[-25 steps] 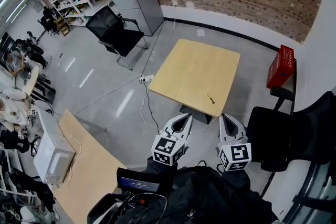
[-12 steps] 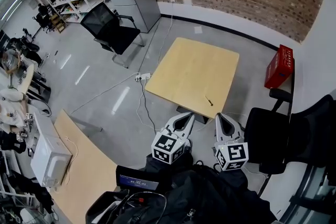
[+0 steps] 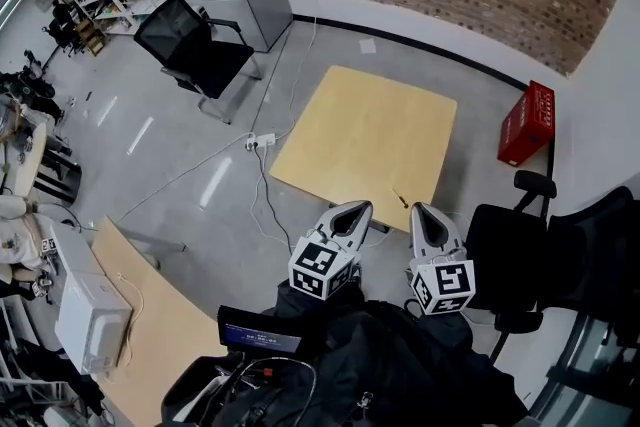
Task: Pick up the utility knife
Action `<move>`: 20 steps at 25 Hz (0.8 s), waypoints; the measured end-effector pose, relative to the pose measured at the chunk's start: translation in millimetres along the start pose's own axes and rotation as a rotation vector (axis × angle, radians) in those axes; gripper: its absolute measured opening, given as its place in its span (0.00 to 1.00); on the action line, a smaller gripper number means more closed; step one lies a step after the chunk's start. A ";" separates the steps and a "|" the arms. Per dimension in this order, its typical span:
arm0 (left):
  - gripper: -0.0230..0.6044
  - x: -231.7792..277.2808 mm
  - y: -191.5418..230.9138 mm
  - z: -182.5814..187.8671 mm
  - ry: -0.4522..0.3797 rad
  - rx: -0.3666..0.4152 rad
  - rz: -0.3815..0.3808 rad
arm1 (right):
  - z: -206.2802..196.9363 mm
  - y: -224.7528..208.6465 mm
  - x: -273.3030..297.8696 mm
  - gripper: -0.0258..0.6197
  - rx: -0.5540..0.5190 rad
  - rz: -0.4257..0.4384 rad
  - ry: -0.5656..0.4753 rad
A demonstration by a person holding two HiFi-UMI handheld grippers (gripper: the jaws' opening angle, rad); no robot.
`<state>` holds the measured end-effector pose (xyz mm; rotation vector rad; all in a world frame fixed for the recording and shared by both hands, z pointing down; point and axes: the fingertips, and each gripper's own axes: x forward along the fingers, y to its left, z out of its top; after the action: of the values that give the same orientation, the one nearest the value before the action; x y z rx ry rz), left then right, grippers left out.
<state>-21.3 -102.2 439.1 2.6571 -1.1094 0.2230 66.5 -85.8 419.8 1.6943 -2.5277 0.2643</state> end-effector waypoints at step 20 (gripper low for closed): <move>0.04 53.9 88.5 -15.3 0.083 -0.081 -0.071 | -25.3 -5.1 92.5 0.05 0.027 -0.070 0.129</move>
<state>-47.6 -194.2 481.7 2.5863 -0.9755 0.2661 35.3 -167.0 460.7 1.7117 -2.3795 0.3904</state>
